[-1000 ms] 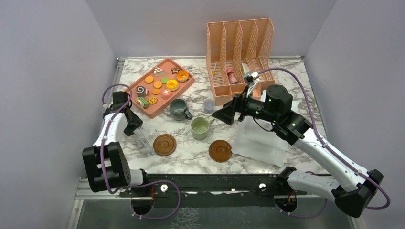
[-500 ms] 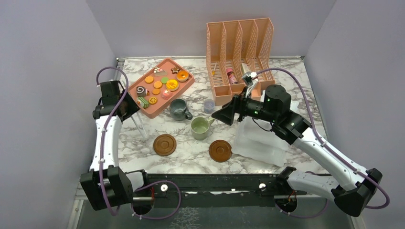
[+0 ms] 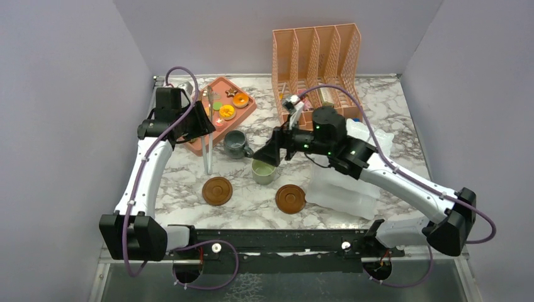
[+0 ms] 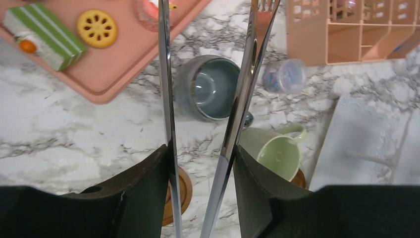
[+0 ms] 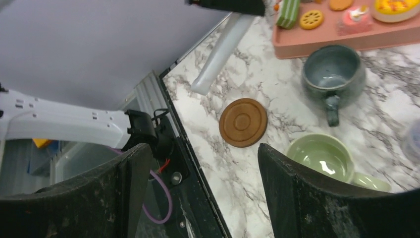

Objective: Serve the afternoon tea
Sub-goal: Pick up the clamp from the center of the board.

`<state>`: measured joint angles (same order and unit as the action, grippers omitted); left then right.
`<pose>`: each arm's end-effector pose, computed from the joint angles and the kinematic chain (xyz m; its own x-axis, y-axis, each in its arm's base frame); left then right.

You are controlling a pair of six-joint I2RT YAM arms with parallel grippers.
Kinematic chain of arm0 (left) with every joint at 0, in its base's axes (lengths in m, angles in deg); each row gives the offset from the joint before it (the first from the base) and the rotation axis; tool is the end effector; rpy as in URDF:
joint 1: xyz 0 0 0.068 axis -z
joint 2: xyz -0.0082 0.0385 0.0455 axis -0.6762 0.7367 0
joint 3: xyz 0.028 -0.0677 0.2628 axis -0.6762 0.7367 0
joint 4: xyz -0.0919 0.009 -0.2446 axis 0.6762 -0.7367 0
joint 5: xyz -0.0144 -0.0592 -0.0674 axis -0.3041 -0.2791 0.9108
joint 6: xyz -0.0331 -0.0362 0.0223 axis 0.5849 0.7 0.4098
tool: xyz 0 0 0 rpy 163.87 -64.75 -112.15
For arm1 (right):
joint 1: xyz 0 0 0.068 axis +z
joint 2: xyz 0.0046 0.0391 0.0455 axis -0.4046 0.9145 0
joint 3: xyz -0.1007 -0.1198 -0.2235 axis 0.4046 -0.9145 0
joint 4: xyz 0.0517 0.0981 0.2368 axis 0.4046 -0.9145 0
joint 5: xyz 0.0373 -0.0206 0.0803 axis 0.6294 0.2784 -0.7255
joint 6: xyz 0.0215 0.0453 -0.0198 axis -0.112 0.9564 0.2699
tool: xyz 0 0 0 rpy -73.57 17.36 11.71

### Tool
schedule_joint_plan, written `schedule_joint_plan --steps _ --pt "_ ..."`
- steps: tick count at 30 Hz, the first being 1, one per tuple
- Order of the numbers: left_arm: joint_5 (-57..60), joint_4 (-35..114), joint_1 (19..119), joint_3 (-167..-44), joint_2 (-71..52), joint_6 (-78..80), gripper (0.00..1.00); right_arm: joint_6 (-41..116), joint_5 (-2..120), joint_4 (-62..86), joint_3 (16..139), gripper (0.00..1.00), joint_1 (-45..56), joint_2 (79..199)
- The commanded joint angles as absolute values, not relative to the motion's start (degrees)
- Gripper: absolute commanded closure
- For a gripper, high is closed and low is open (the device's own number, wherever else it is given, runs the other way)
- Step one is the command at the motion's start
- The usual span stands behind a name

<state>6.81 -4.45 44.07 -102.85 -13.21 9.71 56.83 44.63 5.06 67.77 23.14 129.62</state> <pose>0.2600 -0.0154 0.3403 -0.7195 -0.3179 -0.6174 -0.0568 0.9130 -0.4039 0.1888 0.2223 0.3748 -0.5478 0.0071 -0.8366 -0.7658 0.3984 0.5048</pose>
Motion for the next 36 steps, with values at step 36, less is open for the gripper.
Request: schedule_joint_plan --steps 36 --pt "30.99 -5.52 45.68 -109.05 -13.11 10.69 0.47 42.67 63.83 35.80 63.19 0.39 41.53 151.20"
